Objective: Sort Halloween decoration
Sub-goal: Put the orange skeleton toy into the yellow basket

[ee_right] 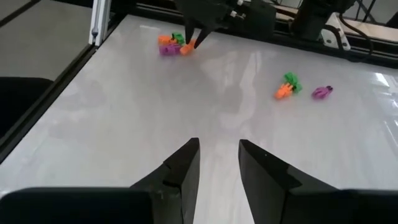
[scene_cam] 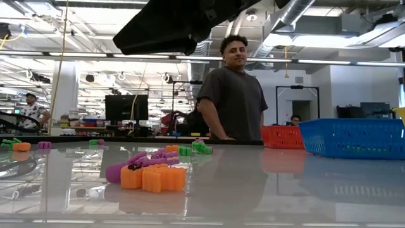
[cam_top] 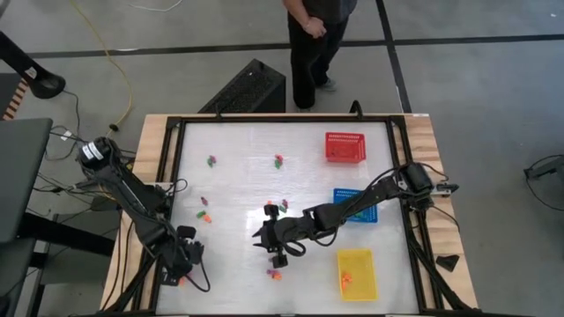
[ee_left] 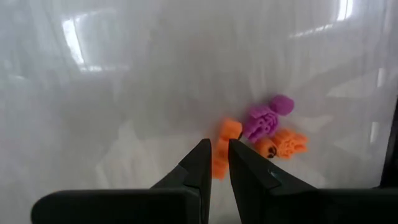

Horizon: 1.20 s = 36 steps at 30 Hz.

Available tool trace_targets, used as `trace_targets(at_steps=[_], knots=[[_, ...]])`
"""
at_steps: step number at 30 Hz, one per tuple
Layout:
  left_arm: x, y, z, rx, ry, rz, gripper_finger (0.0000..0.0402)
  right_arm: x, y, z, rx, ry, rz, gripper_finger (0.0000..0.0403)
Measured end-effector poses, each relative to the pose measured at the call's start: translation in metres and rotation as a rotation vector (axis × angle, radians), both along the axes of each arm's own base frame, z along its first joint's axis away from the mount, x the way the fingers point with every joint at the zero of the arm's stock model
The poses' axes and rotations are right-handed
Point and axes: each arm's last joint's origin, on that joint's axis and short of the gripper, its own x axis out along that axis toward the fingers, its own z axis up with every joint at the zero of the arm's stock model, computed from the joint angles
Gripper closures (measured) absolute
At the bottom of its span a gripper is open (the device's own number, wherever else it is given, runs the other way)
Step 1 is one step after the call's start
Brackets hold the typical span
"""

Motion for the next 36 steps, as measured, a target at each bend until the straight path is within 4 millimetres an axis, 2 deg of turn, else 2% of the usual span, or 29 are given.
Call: trace_targets(at_steps=[6,14,23,26,30,36], knots=[[0.001,0.002,-0.001,0.010,0.014,-0.010,0.0360,0.000,0.000,-0.001,-0.003,0.005,0.001,0.0262],[0.002,0.009,0.009,-0.040,0.024,0.033,0.0360,0.001,-0.004,-0.001,-0.020,0.006,0.001,0.0262],[0.004,0.013,0.011,-0.016,-0.035,0.061,0.0357,0.001,-0.009,-0.003,-0.031,0.032,-0.007,0.0262],[0.003,0.014,0.008,-0.004,-0.039,0.070,0.0339,0.001,-0.009,-0.004,-0.031,0.041,0.000,0.0262],[0.001,0.017,0.003,0.002,-0.021,0.093,0.0294,0.000,-0.009,-0.004,-0.028,0.048,0.008,0.0262],[-0.004,0.013,0.001,-0.007,-0.036,-0.007,0.0251,0.000,-0.009,-0.004,-0.028,0.049,0.010,0.0262]])
